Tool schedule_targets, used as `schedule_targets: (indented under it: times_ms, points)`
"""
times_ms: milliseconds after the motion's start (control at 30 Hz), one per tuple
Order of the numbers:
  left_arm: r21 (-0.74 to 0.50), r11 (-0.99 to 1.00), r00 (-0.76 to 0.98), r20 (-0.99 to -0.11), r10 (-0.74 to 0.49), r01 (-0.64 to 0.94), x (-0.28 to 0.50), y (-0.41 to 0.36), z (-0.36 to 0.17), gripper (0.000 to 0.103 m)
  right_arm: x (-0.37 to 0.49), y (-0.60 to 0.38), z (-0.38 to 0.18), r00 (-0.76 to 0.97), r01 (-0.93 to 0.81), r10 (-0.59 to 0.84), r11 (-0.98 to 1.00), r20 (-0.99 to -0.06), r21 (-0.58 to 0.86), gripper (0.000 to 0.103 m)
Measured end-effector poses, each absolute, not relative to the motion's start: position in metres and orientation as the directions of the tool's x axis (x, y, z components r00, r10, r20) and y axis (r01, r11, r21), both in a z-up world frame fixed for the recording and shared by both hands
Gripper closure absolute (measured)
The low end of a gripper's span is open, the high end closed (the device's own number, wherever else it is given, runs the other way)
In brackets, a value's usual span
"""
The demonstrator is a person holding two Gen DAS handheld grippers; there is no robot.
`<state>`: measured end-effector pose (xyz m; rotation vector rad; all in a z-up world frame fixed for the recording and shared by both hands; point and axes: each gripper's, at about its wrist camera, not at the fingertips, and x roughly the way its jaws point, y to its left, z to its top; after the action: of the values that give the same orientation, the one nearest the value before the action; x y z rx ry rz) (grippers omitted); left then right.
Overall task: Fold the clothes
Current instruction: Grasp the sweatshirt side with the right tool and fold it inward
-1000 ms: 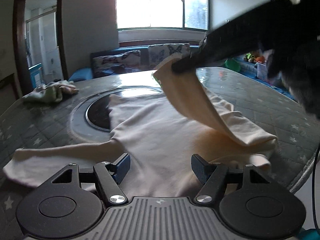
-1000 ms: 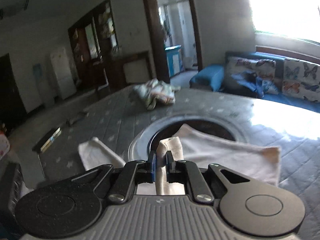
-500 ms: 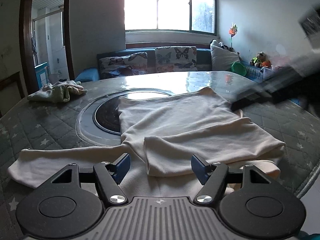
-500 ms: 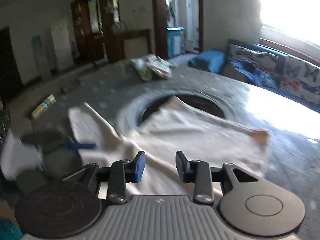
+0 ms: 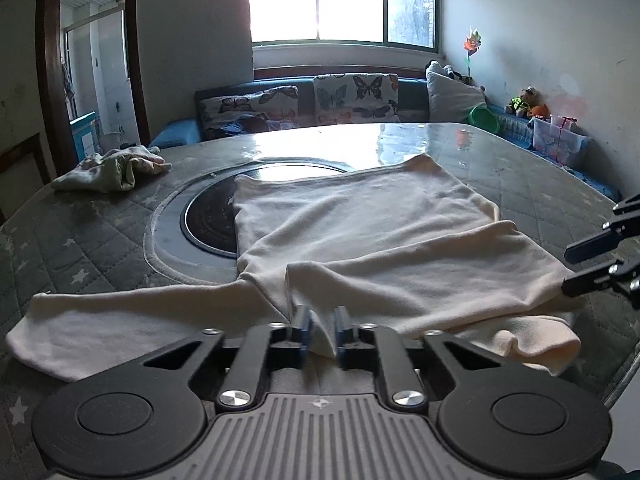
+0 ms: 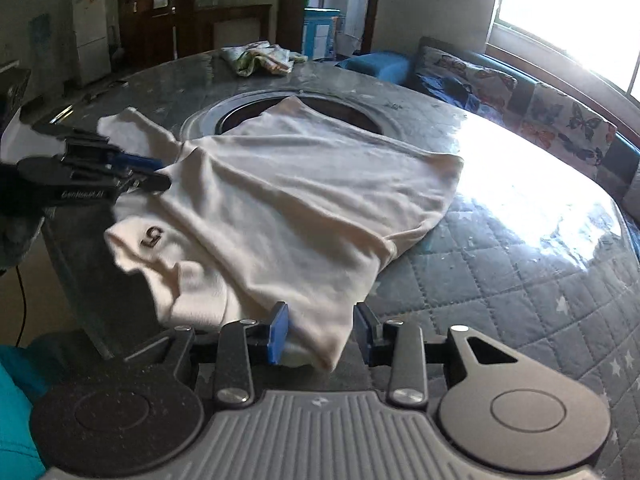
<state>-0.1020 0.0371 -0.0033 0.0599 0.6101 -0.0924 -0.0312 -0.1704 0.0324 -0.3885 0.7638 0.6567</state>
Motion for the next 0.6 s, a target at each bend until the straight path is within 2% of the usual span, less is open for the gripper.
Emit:
schedule_targets:
  times_ms: [233,267,400,500,600]
  points:
    - [0.018,0.996,0.826,-0.560,-0.060,0.085,-0.103,0.041,0.004,0.099,-0.040,-0.171,0.027,0.572,-0.679,0.394,0.719,-0.720,-0.146,0.069]
    - [0.009,0.997,0.827,-0.559,-0.063,0.083,-0.103,0.041,0.005,0.099,-0.040,-0.169,0.028,0.570,-0.679,0.395,0.720,-0.721,-0.143,0.071]
    - [-0.016,0.997,0.832,-0.550,-0.075,0.079,-0.104,0.042,0.011,0.100,-0.039,-0.169,0.027,0.578,-0.671,0.395,0.728,-0.714,-0.140,0.091]
    - [-0.024,0.996,0.829,-0.552,-0.088,0.089,-0.107,0.042,0.013,0.100,-0.039,-0.171,0.025,0.581,-0.664,0.385,0.733,-0.717,-0.145,0.097]
    - [-0.013,0.996,0.819,-0.568,-0.083,0.093,-0.108,0.043,0.011,0.100,-0.039,-0.174,0.024,0.569,-0.665,0.372,0.733,-0.733,-0.145,0.098]
